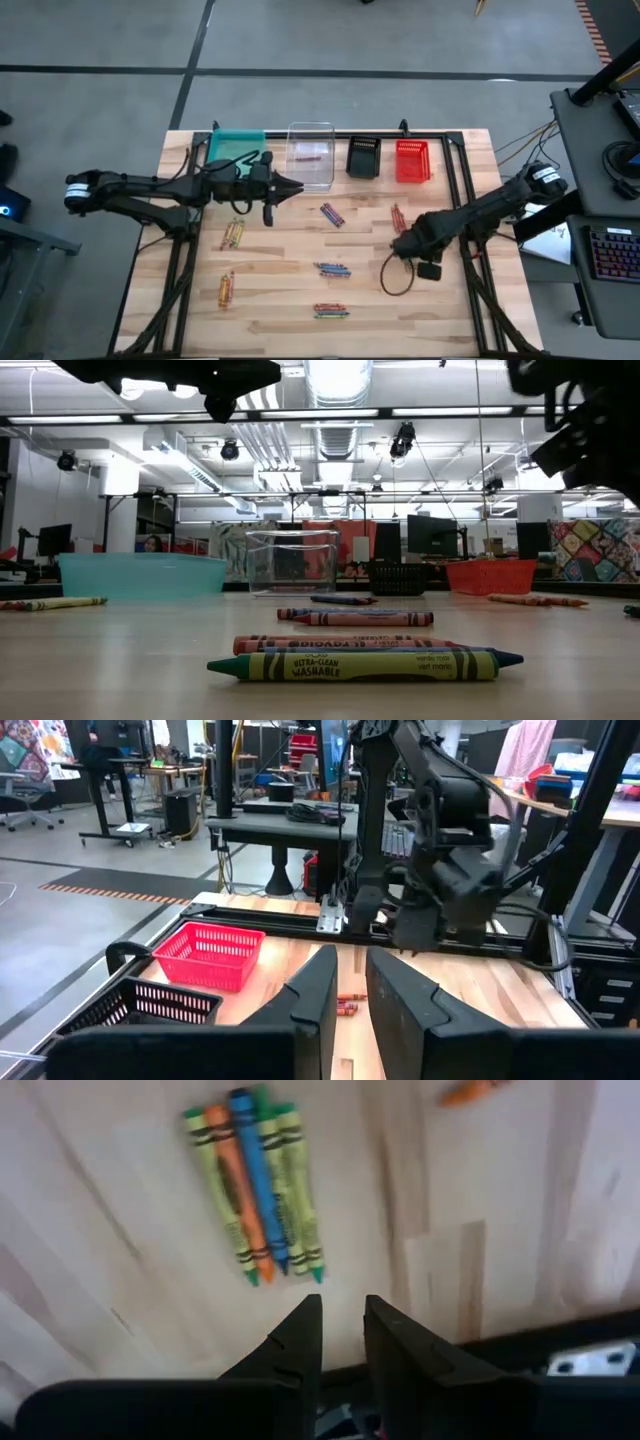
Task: Sort crayons
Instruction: Put the green crayon into the black bin
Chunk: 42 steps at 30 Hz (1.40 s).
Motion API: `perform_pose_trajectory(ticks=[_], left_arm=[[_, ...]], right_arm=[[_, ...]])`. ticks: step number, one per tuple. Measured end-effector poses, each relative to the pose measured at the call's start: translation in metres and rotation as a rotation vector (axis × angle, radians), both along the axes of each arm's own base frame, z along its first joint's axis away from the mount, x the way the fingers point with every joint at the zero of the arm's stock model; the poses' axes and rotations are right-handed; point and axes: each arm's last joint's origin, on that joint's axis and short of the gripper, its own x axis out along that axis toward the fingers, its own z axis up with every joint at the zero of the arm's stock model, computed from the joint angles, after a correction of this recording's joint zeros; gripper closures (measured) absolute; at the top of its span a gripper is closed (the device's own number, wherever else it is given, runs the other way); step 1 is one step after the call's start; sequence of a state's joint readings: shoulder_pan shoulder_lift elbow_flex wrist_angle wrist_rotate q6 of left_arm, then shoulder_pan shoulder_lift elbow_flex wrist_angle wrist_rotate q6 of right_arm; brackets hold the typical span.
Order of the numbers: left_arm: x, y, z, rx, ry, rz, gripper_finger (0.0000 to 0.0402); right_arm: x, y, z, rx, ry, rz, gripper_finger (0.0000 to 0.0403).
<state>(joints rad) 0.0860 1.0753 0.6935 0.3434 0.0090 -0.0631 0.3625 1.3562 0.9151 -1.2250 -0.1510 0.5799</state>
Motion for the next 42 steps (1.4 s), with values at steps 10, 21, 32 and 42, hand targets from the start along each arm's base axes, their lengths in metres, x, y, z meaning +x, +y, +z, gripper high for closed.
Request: perform_pose_trajectory(ticks=[10,21,32,42], left_arm=[[0.01,0.001,0.003,0.037,-0.007,0.0,0.0363],[0.011,0.001,0.002,0.047,-0.003,0.0,0.0363],[0.011,0.001,0.002,0.055,0.0,0.0,0.0363],[0.011,0.001,0.002,0.054,0.0,0.0,0.0363]], right_arm=[[0.004,0.022,-0.011,-0.071,-0.194,0.0,0.0335],[0.003,0.022,-0.016,-0.103,-0.227,-0.006,0.0321],[0.005,0.019,-0.016,-0.145,-0.251,-0.001,0.0313],[0.0,0.016,-0.024,-0.158,-0.222,0.004,0.0282]])
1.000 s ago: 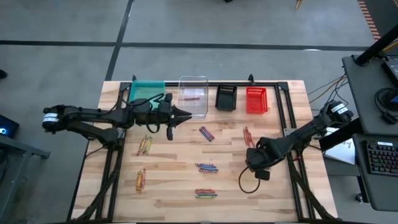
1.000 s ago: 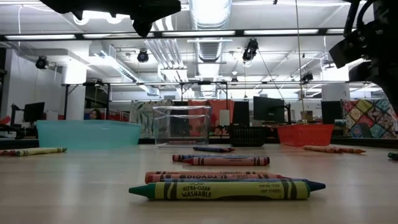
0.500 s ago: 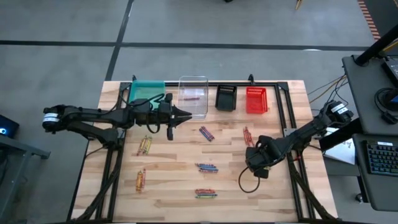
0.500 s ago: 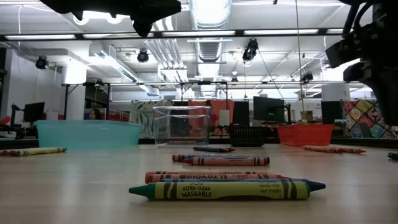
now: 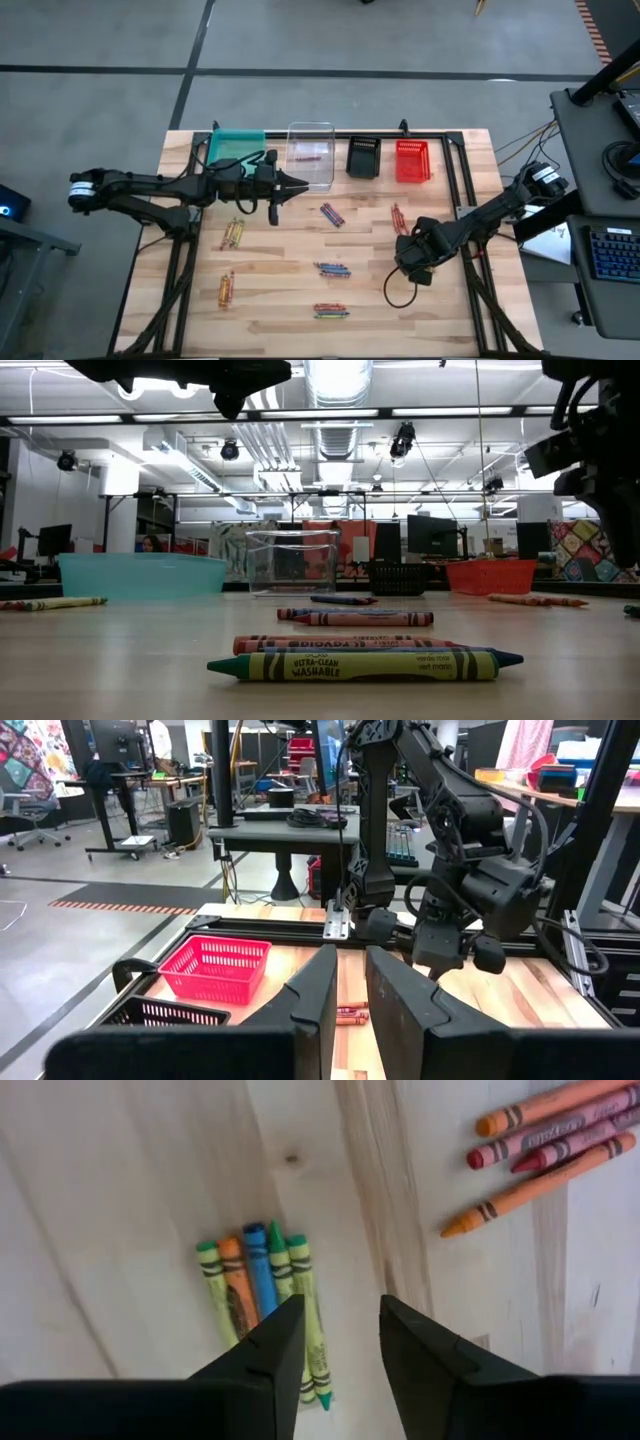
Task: Sort crayons
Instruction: Put the green crayon into the black bin
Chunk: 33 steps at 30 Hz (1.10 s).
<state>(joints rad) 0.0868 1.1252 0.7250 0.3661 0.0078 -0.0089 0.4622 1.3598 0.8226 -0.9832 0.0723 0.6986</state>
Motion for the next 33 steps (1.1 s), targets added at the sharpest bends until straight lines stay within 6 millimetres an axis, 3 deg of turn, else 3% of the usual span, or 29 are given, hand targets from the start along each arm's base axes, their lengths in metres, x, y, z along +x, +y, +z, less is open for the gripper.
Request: perform_pose_trajectory(ticks=[16,28,33], left_arm=[[0.0,0.0,0.001,0.019,0.002,-0.001,0.0363],[0.002,0.0,0.019,0.047,-0.036,-0.001,0.0363],[0.002,0.0,0.018,0.047,-0.031,-0.001,0.0363]], right_arm=[[-0.008,-0.003,-0.028,0.035,-0.031,0.001,0.029],[-0.017,-0.008,-0.044,0.034,-0.032,0.001,0.0299],[-0.02,-0.011,-0.049,0.027,-0.035,-0.003,0.0322]])
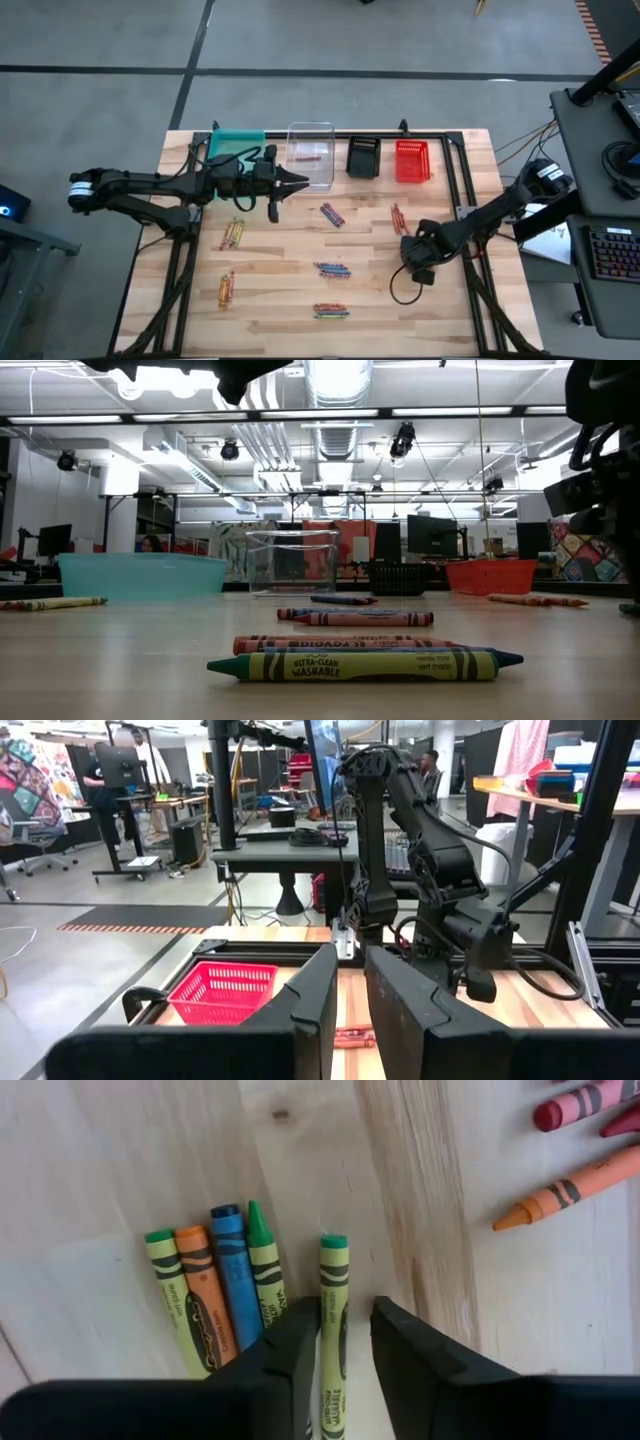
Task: Sort crayons
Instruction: Put the green crayon into the black bin
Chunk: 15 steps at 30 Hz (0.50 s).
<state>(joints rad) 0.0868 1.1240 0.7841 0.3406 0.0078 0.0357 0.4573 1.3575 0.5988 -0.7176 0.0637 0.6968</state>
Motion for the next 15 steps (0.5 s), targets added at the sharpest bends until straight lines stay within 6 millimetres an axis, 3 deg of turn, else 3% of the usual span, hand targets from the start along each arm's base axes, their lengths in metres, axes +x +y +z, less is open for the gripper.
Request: perform_pose_trajectory(ticks=[6,11,15], left_arm=[[0.0,0.0,0.0,0.0,0.0,0.0,0.0363],[0.0,0.0,0.0,0.0,-0.001,0.0,0.0363],[0.0,0.0,0.0,0.001,-0.004,0.002,0.0363]], right_arm=[[-0.004,-0.004,-0.009,0.007,-0.011,-0.009,0.0384],[-0.005,-0.005,-0.009,0.001,-0.015,-0.013,0.0391],[-0.004,-0.005,0.003,0.006,-0.037,-0.022,0.0393]])
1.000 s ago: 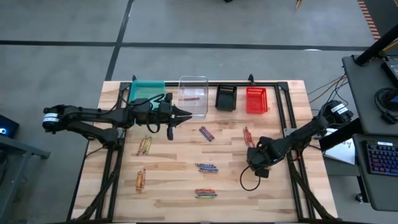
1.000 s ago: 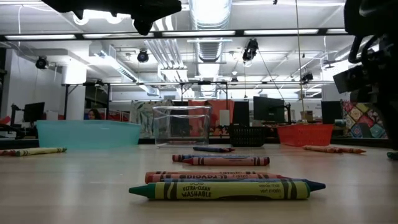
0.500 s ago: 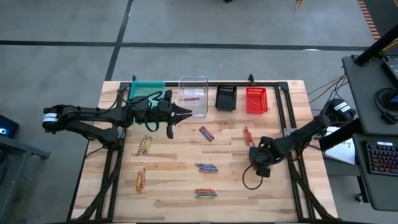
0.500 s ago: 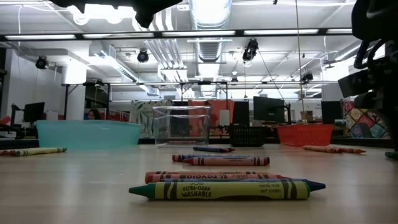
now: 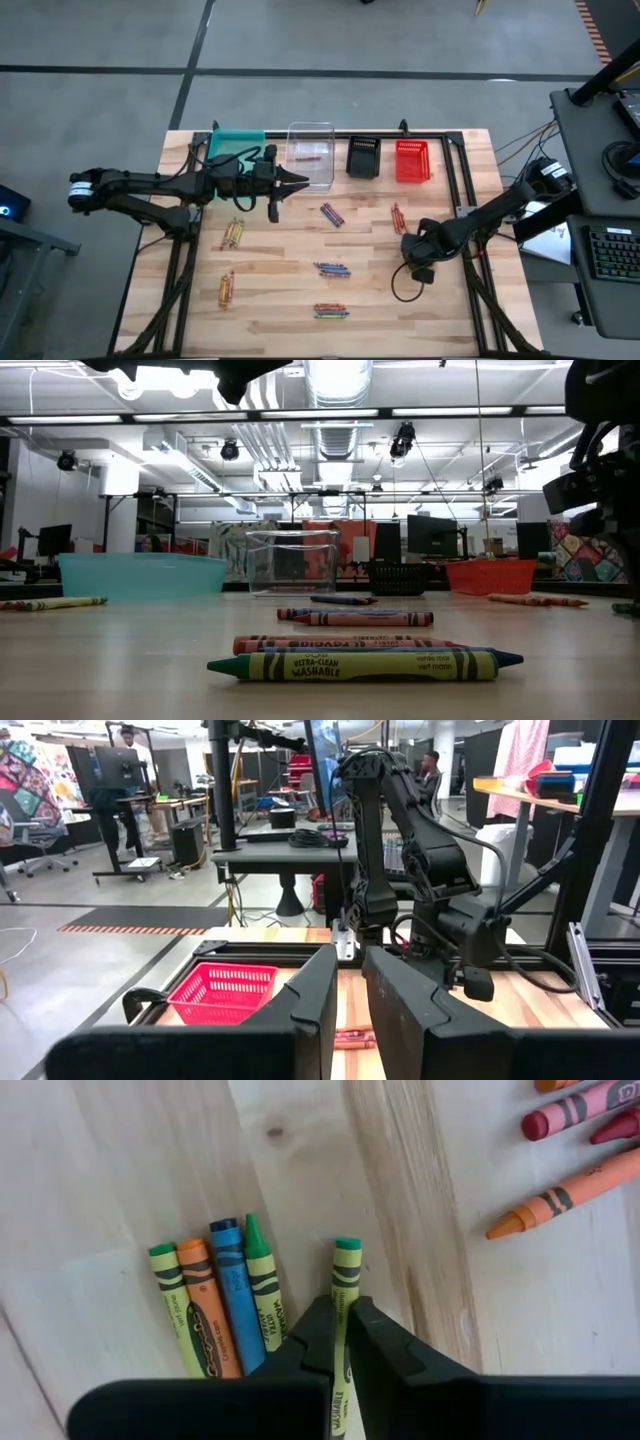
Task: Sort crayons
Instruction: Put the green crayon into the black bin
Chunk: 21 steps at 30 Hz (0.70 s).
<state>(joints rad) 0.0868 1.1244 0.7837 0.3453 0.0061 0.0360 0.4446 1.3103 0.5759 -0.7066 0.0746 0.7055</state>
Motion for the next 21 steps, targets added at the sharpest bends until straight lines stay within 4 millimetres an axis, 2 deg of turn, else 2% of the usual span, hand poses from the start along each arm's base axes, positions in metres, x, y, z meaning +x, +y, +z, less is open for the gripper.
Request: perform_pose_trajectory(ticks=[13,16,21], left_arm=[[0.001,0.001,-0.002,0.001,0.012,0.025,0.0363],[0.001,0.001,-0.002,0.0,0.012,0.025,0.0363],[0.001,0.001,-0.002,0.006,0.01,0.025,0.0363]], right_arm=[[0.011,-0.014,0.044,0.024,-0.226,-0.089,0.0395],[0.021,-0.022,0.054,0.008,-0.318,-0.107,0.0395],[0.052,-0.041,0.073,-0.045,-0.61,-0.063,0.0395]])
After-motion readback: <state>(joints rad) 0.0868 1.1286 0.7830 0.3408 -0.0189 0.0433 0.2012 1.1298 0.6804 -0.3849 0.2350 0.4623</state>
